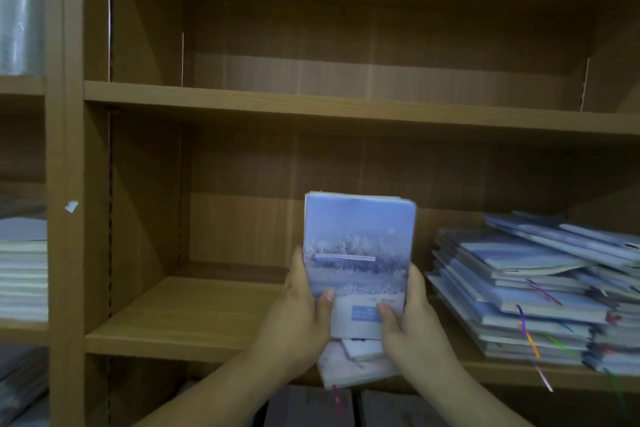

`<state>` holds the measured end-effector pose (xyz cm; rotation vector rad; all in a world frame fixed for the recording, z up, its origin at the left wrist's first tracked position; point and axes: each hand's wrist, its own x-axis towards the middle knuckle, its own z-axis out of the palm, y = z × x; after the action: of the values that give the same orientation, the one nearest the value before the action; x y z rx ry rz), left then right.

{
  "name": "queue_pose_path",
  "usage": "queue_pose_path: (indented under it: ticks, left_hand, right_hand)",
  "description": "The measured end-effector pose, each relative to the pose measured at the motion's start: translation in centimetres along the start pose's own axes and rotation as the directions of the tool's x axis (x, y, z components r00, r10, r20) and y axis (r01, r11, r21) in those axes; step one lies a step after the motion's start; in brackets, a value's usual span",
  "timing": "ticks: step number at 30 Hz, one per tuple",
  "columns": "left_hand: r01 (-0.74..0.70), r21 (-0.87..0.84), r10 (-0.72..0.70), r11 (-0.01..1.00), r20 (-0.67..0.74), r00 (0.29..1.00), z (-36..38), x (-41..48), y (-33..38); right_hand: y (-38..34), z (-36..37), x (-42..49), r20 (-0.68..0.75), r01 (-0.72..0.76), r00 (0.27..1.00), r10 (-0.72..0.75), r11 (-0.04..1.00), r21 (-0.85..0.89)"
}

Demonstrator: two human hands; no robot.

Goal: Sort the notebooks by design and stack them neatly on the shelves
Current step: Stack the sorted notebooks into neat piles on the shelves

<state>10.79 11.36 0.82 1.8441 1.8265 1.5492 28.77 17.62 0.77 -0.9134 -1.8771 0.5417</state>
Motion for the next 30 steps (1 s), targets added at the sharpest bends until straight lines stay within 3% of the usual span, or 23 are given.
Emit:
queue_pose_path:
  ticks: [3,13,16,20,24,30]
  left_hand:
    - [0.016,0.078,-0.02,0.997,0.049,0.999,-0.2,-0.7,-1.0]
    - [0.01,0.017,-0.013,1.0,0.214,0.977,-0.4,-1.5,-2.9]
    - [0.012,-0.073,0.001,0.997,0.186,0.982,-1.3,-1.4,-2.0]
    - [-0.015,-0.181,0.021,0.983,0.033,0.999,-4.5,-1.0,-1.4]
    - [0.133,-0.284,-0.168,0.95,-0.102,0.98,-9.1,-2.4,-2.0]
    - [0.415,-0.291,-0.471,0.862,-0.157,0.868,-15.7,-6.6,-5.0]
  right_hand:
    - [0.6,0.3,0.0,0.063,0.006,0.998,-0.003,0.999,-0.051]
    - [1.2,-0.3,0.1,0.203,-0.007,0.978,0.042,0.986,-0.166]
    - [0.2,-0.7,0.1,0.201,-0.041,0.978,0.058,0.995,-0.088]
    - [-3.0,-0.9,0.1,0.248,-0.036,0.969,0.022,0.998,0.052]
    - [-6.2,2.4,0.4,0.31,-0.137,0.947,0.086,0.979,0.148]
    - [-10.4,10.6,-0.6,0.46,-0.255,0.875,0.153,0.952,0.167]
